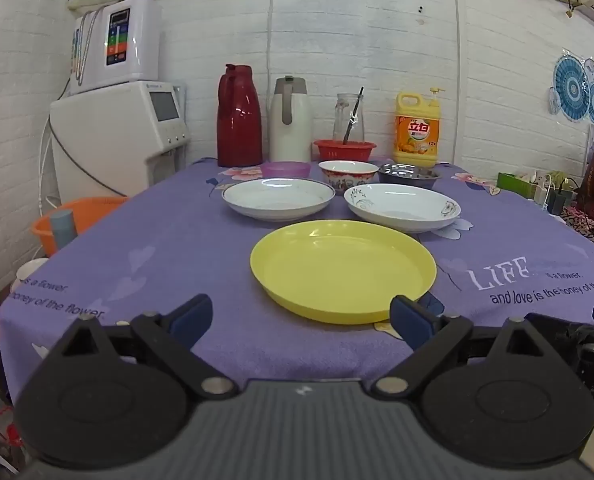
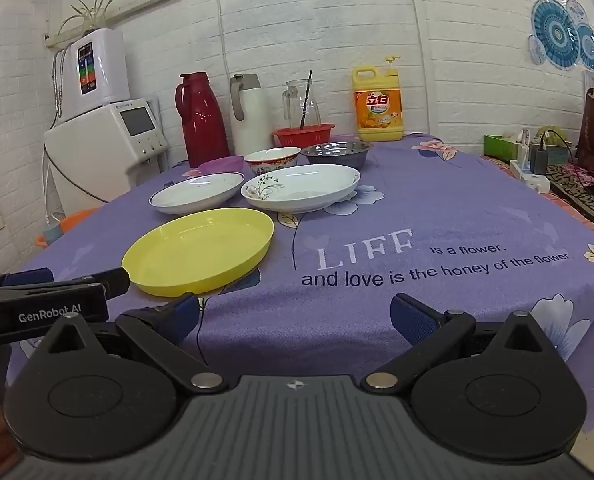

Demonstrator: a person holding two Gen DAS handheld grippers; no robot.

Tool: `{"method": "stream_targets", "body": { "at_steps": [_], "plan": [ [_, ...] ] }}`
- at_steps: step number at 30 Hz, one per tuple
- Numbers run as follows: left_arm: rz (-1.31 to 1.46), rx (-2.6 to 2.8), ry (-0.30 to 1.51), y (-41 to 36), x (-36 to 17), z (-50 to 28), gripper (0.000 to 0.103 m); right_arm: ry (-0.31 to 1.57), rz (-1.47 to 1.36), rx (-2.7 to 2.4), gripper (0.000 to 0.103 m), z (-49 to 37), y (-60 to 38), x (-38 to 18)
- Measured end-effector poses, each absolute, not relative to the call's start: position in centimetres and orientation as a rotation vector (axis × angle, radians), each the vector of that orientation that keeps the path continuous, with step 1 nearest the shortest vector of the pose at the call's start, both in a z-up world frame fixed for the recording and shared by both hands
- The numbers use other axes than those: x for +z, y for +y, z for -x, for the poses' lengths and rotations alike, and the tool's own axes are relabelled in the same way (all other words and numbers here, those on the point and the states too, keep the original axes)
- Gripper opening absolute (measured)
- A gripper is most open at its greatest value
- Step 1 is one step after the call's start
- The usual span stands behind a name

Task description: Organize plates and bowls

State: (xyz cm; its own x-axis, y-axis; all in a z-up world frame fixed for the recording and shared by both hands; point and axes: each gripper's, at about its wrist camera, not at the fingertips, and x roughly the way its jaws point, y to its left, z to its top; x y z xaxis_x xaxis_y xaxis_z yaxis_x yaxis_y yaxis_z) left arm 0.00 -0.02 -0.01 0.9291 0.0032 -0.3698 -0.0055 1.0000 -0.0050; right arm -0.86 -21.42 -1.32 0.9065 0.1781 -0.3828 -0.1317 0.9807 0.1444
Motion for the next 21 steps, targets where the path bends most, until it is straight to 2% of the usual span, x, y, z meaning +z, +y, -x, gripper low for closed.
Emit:
{"method": "stream_targets", "body": {
  "at_steps": [21],
  "plan": [
    [0.006, 0.001, 0.382, -0.27, 0.11, 0.0, 0.094, 0.387, -0.108, 0.167, 0.103, 1.03, -21.35, -1.32]
  ]
}}
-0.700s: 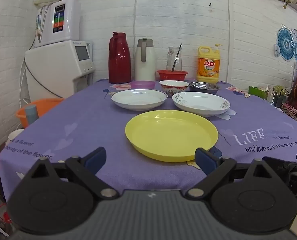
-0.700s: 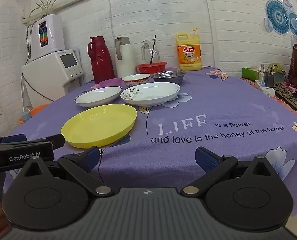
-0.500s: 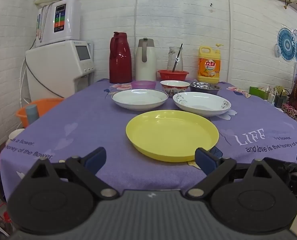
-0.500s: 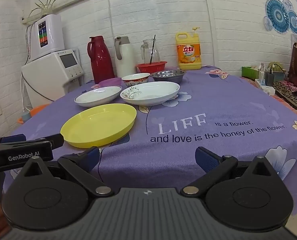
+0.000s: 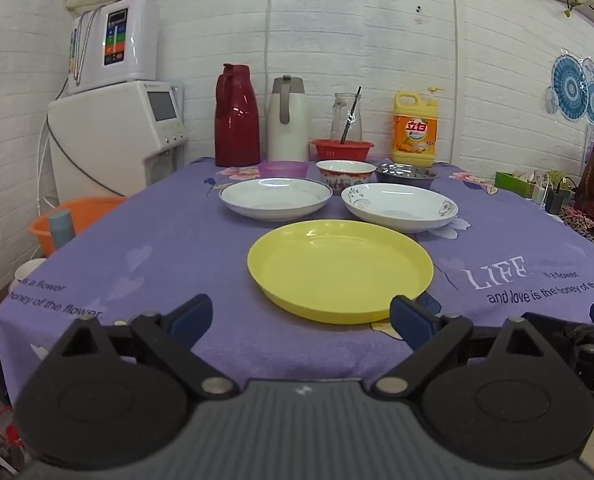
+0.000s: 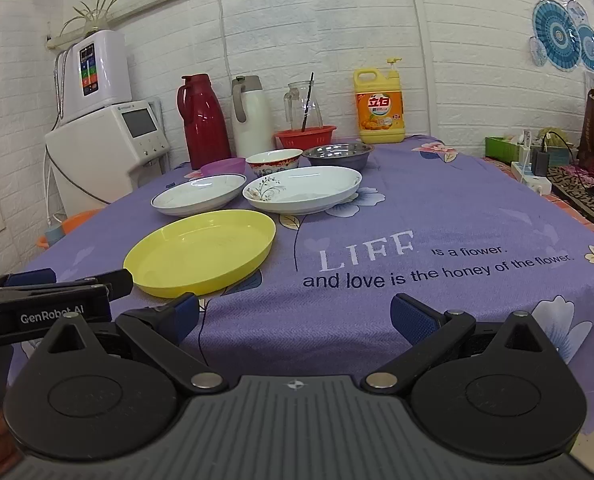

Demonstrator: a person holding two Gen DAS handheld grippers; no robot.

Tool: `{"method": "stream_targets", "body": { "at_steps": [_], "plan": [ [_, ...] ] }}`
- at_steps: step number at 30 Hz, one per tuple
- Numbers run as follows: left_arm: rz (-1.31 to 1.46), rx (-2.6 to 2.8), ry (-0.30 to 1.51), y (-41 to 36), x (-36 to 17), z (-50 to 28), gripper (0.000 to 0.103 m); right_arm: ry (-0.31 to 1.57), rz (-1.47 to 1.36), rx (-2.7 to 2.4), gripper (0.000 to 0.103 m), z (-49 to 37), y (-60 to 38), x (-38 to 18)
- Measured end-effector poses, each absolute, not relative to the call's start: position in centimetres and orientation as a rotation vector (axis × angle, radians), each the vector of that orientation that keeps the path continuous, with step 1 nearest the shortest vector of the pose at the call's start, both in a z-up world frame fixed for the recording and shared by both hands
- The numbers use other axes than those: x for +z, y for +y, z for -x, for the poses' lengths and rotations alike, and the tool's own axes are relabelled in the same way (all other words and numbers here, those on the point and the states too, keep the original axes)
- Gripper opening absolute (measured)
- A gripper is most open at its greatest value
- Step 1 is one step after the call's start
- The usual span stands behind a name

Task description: Organize plates and bowls

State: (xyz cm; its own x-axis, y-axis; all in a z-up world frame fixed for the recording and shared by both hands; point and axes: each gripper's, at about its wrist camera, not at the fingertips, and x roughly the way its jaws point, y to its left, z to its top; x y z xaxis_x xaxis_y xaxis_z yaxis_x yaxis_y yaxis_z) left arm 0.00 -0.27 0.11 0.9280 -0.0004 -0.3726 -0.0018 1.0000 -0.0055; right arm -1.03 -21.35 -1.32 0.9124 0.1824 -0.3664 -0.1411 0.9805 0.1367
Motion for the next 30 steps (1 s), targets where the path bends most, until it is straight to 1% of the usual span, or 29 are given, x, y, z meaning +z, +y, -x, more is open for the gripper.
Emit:
{"method": "stream_targets", "body": {
  "at_steps": [30],
  "plan": [
    [0.009, -0.013, 0.388, -0.71, -0.11, 0.02, 0.094, 0.397, -0.111, 0.174, 0.103, 1.05, -21.24, -1.44]
  ]
}}
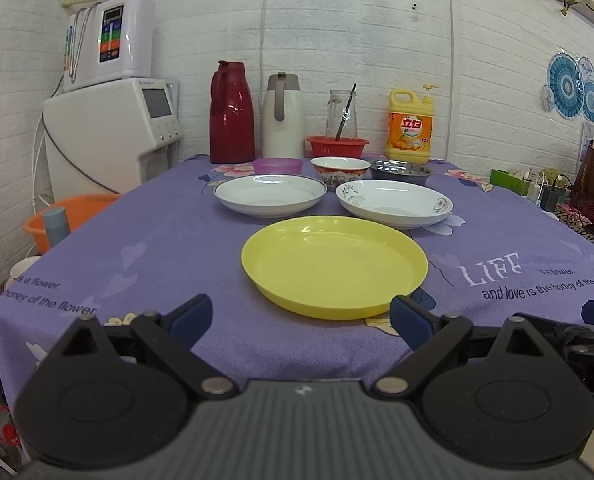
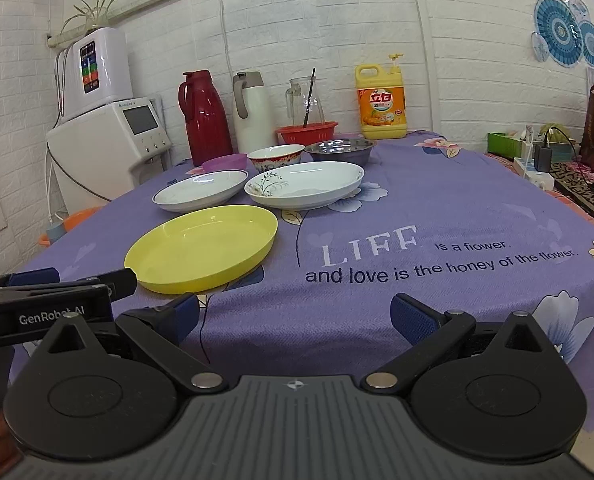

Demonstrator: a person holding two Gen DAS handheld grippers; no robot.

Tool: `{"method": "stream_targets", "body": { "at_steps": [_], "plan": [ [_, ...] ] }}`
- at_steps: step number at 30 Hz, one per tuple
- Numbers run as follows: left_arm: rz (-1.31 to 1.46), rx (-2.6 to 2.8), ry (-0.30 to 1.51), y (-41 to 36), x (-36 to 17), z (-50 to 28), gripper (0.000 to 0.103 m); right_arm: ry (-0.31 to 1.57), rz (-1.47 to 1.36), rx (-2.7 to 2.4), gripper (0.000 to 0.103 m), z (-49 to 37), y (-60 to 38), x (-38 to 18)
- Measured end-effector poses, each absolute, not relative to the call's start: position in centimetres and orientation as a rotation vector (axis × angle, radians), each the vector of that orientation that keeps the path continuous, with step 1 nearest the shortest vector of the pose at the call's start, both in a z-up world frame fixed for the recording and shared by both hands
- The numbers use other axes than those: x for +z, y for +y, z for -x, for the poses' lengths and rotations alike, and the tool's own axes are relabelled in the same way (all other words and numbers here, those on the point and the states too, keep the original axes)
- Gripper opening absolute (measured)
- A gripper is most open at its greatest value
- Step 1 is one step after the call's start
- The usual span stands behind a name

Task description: Organize plates and bowls

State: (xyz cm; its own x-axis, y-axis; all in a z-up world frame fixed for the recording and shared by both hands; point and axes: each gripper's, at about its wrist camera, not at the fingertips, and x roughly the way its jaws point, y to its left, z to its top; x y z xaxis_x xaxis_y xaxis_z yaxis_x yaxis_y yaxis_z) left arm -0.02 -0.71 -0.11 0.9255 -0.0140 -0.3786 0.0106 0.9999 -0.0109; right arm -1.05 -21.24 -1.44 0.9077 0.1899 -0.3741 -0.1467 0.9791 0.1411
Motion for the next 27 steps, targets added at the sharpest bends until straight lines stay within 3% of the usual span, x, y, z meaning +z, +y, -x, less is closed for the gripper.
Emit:
{"method": "stream_targets", "body": {
  "at_steps": [27],
  "plan": [
    [0.008, -0.017, 0.396, -0.75, -0.54, 0.02, 0.094, 0.407, -0.11, 0.179, 0.103, 0.99, -21.0, -1.59]
  ]
}}
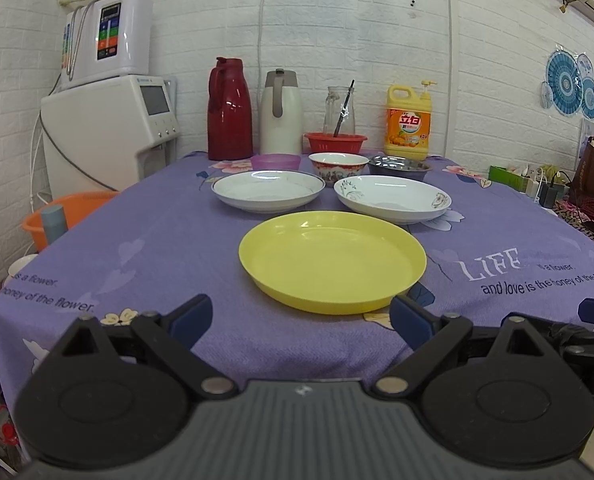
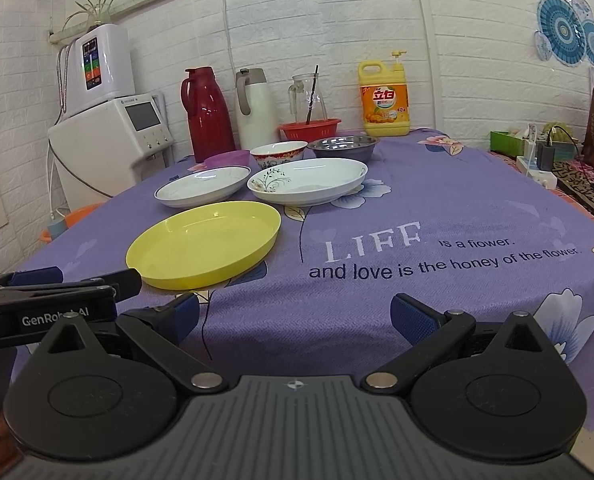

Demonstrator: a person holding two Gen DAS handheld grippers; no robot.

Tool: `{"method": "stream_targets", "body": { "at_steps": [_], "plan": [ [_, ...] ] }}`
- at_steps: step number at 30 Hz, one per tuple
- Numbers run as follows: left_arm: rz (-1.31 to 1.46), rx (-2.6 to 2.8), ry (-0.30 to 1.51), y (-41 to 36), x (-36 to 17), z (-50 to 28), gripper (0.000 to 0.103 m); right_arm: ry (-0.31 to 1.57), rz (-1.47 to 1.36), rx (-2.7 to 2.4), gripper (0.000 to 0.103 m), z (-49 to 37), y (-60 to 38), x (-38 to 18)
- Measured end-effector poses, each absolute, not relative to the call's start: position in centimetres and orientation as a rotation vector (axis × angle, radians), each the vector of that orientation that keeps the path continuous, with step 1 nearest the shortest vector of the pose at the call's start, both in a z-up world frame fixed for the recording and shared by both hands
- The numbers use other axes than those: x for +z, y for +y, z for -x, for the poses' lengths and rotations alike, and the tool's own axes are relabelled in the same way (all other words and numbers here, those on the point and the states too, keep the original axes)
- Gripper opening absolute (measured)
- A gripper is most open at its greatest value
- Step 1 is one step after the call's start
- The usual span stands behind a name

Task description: Organize plates and bowls

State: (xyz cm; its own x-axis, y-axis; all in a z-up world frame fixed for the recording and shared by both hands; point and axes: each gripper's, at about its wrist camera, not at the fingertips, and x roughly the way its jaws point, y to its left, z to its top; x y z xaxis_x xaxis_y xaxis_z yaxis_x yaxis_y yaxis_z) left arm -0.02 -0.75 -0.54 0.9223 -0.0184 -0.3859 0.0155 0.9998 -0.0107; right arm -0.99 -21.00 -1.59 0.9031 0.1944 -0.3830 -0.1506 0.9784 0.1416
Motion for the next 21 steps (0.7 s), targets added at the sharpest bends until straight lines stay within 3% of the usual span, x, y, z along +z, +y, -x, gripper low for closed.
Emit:
{"method": "stream_targets", "body": {
  "at_steps": [21],
  "plan": [
    [0.009, -0.023, 0.395, -0.62, -0.49, -0.05, 0.094, 0.409, -0.107, 0.184, 0.103, 0.85, -20.99, -1.62]
  ]
}}
